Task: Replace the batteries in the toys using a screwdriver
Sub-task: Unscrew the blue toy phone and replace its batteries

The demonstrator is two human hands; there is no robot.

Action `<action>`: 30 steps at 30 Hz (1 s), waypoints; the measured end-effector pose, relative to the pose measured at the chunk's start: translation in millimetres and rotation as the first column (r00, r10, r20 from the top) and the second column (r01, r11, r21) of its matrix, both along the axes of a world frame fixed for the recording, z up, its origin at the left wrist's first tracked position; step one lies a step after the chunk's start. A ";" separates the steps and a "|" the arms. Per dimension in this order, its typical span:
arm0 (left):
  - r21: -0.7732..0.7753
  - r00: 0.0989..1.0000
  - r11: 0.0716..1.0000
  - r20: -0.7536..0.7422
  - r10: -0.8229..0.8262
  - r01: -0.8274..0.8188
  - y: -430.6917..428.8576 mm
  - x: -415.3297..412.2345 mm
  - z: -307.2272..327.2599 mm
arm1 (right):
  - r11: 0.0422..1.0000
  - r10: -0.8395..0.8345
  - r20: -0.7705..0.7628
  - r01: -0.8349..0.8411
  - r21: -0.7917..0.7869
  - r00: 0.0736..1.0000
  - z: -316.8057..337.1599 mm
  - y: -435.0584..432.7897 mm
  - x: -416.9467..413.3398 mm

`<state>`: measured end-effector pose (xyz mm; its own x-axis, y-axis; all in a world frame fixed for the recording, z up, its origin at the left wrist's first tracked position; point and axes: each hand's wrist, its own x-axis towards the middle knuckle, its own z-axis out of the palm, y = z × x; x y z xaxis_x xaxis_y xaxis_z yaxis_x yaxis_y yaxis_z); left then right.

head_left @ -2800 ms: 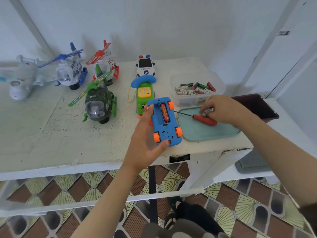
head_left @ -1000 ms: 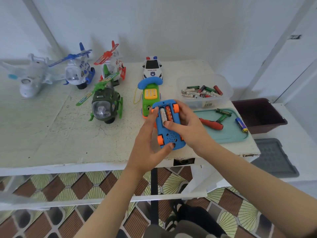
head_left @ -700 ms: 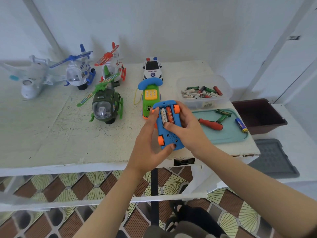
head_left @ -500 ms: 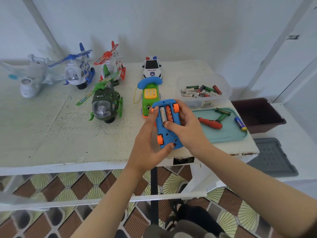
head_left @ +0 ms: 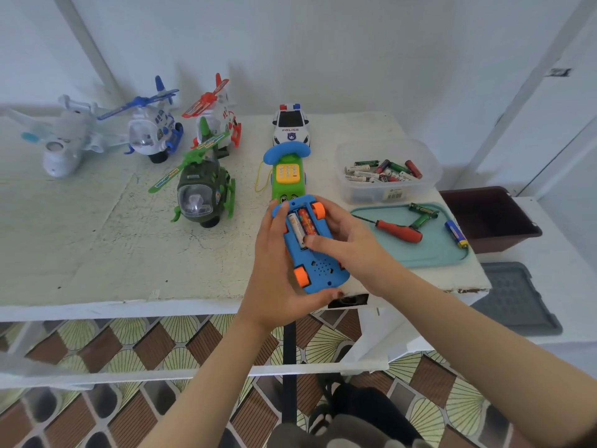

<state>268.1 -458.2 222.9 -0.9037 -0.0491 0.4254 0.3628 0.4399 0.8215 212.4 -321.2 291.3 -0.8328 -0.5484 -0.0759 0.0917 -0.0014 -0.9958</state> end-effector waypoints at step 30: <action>0.147 0.996 0.985 0.025 0.087 -0.090 -26.8 20.8 -6.8 | 0.460 0.551 -0.408 0.143 0.877 0.729 17.7 -4.6 -77.2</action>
